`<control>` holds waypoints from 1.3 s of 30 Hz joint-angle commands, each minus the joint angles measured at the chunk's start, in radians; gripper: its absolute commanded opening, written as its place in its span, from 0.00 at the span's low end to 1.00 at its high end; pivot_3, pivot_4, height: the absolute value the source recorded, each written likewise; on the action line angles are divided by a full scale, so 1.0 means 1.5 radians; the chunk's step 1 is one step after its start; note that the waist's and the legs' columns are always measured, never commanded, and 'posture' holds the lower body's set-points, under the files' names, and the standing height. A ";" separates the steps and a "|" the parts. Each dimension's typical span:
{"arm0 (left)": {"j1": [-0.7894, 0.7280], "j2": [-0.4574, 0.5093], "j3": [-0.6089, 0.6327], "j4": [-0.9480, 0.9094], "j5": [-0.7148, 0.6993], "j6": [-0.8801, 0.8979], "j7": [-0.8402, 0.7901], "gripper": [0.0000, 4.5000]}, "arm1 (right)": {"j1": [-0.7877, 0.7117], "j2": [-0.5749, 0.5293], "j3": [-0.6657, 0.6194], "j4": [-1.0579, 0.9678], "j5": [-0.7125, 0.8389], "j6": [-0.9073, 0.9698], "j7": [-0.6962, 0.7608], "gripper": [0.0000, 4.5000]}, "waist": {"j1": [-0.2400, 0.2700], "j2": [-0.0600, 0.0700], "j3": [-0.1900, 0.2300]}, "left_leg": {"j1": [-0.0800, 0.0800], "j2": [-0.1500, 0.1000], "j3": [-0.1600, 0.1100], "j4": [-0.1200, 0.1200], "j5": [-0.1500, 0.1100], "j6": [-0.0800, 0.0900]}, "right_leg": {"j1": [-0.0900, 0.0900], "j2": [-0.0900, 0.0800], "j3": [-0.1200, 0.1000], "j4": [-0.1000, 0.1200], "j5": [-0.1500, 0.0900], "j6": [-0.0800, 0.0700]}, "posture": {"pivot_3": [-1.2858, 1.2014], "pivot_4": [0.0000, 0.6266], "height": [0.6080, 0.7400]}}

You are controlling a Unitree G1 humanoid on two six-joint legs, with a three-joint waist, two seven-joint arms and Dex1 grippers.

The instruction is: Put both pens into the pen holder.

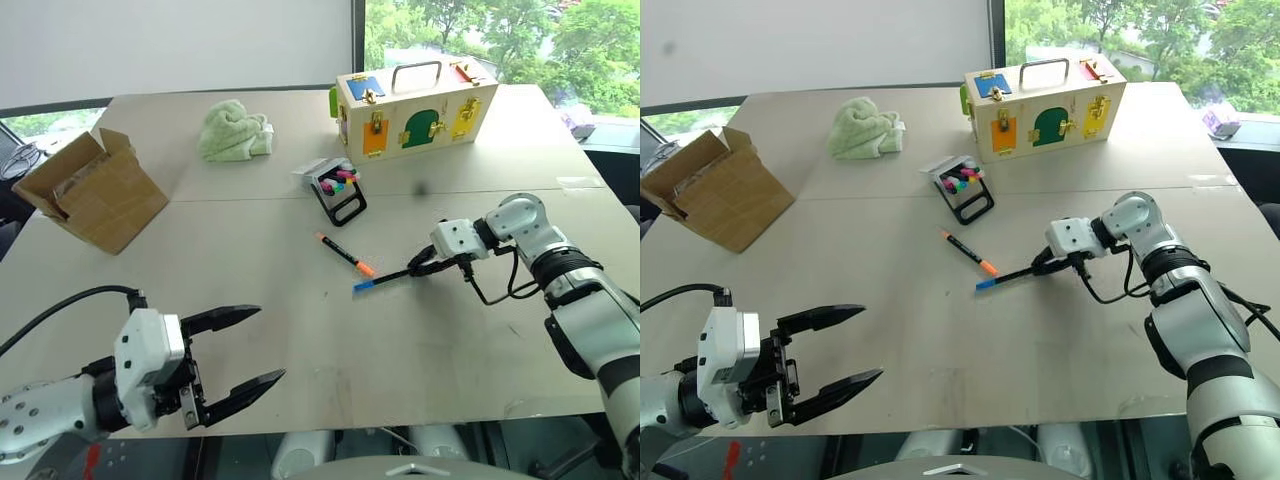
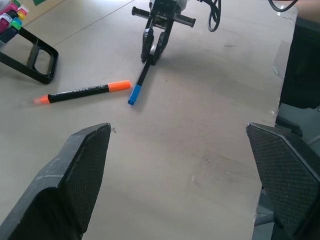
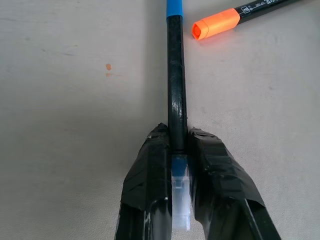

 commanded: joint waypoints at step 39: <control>-0.281 0.038 -0.091 0.183 0.079 0.052 0.068 1.00 | -0.331 -0.050 -0.044 -0.587 0.056 1.347 -0.181 0.01 | -0.006 0.004 0.003 | -0.026 0.000 0.001 0.001 0.001 -0.003 | -0.029 0.002 0.006 0.004 0.000 0.000 | 0.52 0.24 1.00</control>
